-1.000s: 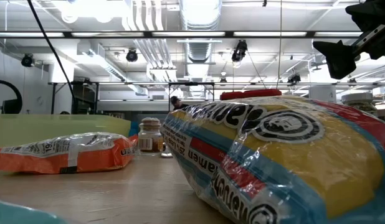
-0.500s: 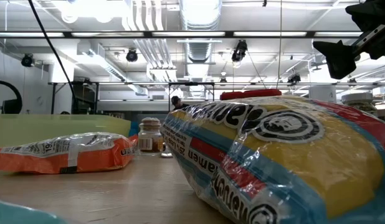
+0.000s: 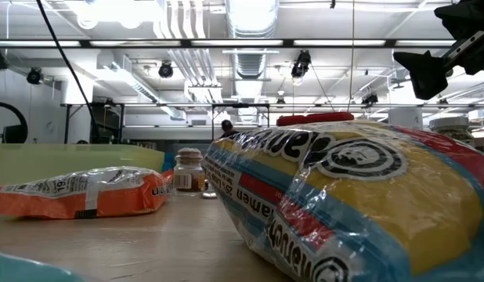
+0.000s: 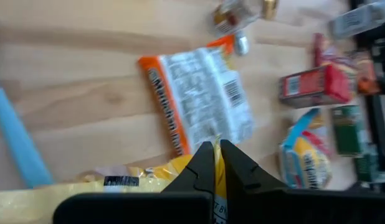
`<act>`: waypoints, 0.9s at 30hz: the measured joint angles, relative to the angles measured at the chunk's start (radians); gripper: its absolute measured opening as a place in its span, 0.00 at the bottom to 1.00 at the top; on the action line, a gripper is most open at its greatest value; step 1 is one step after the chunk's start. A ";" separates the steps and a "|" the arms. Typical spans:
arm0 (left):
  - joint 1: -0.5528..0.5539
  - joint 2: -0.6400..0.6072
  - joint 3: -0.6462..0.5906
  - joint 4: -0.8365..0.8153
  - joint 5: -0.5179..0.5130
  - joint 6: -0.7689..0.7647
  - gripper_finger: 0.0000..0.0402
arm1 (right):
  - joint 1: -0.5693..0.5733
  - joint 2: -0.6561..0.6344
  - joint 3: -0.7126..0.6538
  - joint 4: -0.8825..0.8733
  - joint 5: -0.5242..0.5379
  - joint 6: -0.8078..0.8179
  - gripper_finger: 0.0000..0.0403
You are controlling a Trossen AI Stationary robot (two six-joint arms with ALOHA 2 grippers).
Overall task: Pick & Place Food Item
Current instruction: Put the yellow noodle pack into the yellow bin
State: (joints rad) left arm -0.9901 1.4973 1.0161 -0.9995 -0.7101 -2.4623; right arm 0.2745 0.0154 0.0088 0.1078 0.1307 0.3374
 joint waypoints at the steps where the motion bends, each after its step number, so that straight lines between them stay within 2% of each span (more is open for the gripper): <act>1: 0.000 -0.009 0.000 0.000 -0.019 0.011 0.00 | 0.000 0.000 0.000 0.000 0.000 0.000 0.87; 8: 0.000 -0.055 0.000 -0.037 -0.183 0.054 0.00 | 0.000 0.000 0.000 0.000 0.000 0.000 0.87; 20: 0.004 -0.155 0.000 -0.246 -0.400 0.024 0.00 | 0.000 0.000 0.000 0.000 0.000 0.000 0.87; 27: 0.046 -0.195 -0.001 -0.338 -0.555 0.105 0.00 | 0.000 0.000 0.000 0.000 0.000 0.000 0.87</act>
State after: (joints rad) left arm -0.9442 1.3027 1.0153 -1.3380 -1.2647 -2.3577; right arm 0.2745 0.0158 0.0086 0.1078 0.1310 0.3374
